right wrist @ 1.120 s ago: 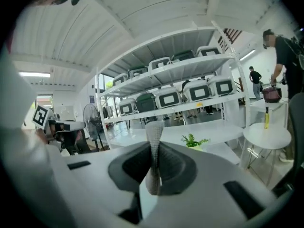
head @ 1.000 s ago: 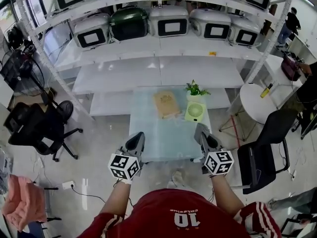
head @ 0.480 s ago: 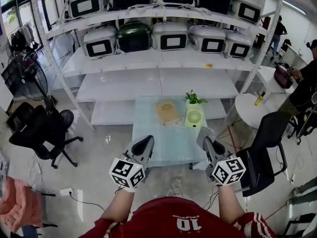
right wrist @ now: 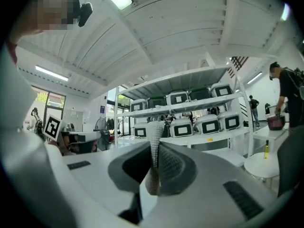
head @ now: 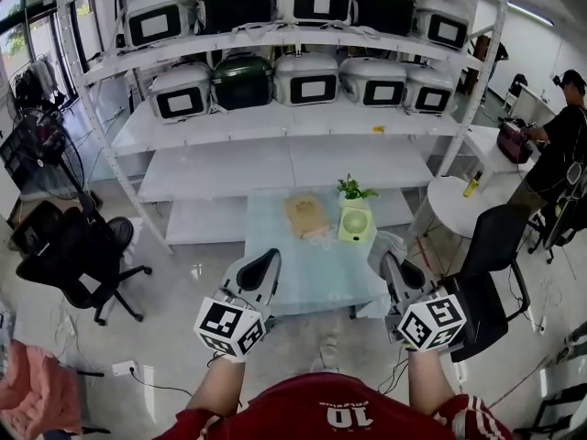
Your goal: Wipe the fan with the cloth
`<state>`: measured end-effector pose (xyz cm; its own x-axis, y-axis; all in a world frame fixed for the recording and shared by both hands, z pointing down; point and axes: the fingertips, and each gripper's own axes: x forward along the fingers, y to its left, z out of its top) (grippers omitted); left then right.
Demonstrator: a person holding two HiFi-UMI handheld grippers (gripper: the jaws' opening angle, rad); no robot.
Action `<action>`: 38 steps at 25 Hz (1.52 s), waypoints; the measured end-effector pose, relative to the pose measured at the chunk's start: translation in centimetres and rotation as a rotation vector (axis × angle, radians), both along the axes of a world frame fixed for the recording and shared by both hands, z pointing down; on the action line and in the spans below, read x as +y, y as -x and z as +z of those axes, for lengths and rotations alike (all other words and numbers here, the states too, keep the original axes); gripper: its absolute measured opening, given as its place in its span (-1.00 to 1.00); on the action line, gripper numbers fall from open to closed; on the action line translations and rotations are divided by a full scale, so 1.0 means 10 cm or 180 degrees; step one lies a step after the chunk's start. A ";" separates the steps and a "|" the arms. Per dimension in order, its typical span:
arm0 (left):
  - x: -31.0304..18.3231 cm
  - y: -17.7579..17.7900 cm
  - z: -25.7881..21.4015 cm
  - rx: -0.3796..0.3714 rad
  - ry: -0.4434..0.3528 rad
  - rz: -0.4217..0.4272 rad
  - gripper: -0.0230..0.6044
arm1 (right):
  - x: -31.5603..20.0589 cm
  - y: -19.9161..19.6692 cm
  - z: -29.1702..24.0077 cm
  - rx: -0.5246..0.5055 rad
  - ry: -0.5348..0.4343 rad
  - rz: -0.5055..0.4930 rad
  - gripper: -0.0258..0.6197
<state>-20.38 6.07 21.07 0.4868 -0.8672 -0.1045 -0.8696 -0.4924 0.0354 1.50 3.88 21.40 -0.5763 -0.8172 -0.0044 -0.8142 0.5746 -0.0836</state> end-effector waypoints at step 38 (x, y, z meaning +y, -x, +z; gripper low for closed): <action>0.01 0.15 -0.14 -0.0024 -0.0115 0.0048 -0.93 | 0.05 -0.01 -0.31 0.0024 -0.0357 0.0241 -0.86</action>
<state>-21.85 6.20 19.71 0.5008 -0.8555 -0.1318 -0.8623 -0.5064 0.0108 1.60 4.40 18.33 -0.5132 -0.8531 -0.0941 -0.8560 0.5167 -0.0161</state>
